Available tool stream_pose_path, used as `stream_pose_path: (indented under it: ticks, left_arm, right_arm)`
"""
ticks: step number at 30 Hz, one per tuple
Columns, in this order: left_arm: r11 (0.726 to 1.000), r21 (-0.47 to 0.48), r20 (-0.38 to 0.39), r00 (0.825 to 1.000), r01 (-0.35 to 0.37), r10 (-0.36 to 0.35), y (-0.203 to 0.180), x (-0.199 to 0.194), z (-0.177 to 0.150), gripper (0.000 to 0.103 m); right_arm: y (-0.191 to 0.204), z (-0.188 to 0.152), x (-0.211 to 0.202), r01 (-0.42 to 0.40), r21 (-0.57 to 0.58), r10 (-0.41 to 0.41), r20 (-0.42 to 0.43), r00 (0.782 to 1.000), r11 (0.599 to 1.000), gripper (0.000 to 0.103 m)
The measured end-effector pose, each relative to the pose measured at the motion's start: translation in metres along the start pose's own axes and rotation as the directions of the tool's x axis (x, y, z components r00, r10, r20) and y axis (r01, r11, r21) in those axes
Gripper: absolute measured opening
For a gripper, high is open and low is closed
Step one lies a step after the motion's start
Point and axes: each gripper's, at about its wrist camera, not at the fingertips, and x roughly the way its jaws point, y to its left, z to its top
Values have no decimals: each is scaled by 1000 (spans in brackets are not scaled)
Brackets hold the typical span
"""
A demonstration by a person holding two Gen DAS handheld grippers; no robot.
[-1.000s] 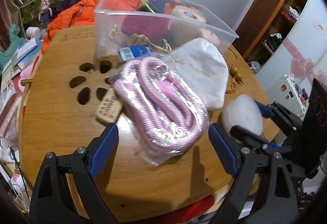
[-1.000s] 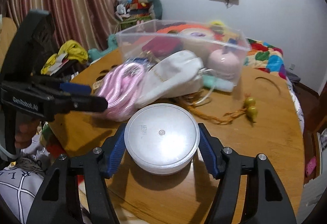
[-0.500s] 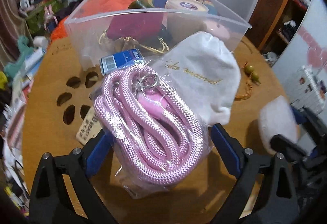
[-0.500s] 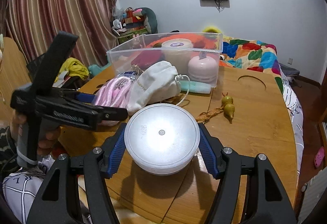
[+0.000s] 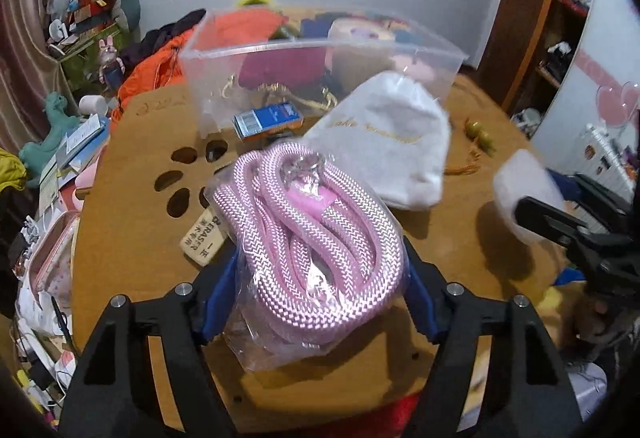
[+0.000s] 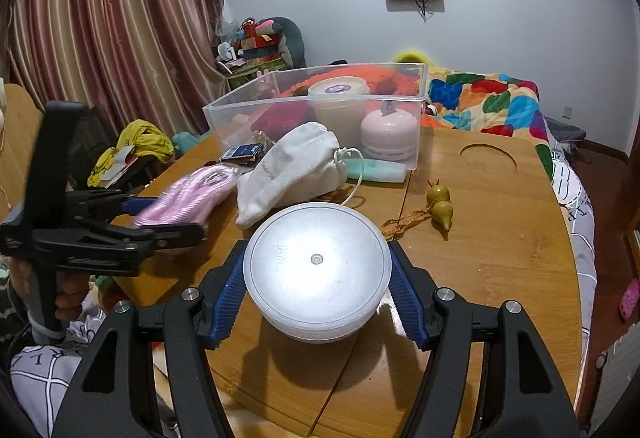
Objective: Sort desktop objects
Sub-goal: 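Lift the bagged pink rope with the left gripper toward the clear box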
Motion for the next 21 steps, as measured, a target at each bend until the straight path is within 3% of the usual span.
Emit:
stream_pose_path:
  ticks: [7, 12, 21]
  left_arm:
    - [999, 0, 99, 994, 39, -39, 10, -30, 8, 71]
    - [998, -6, 108, 993, 54, -53, 19, -35, 6, 71]
    - [1000, -2, 157, 988, -13, 13, 30, -31, 16, 71]
  right_arm:
    - [-3, 12, -6, 29, 8, -29, 15, 999, 1000, 62]
    - [-2, 20, -9, 37, 16, -37, 23, 999, 999, 62]
    - [-1, 30, 1, 38, 15, -37, -7, 999, 999, 62]
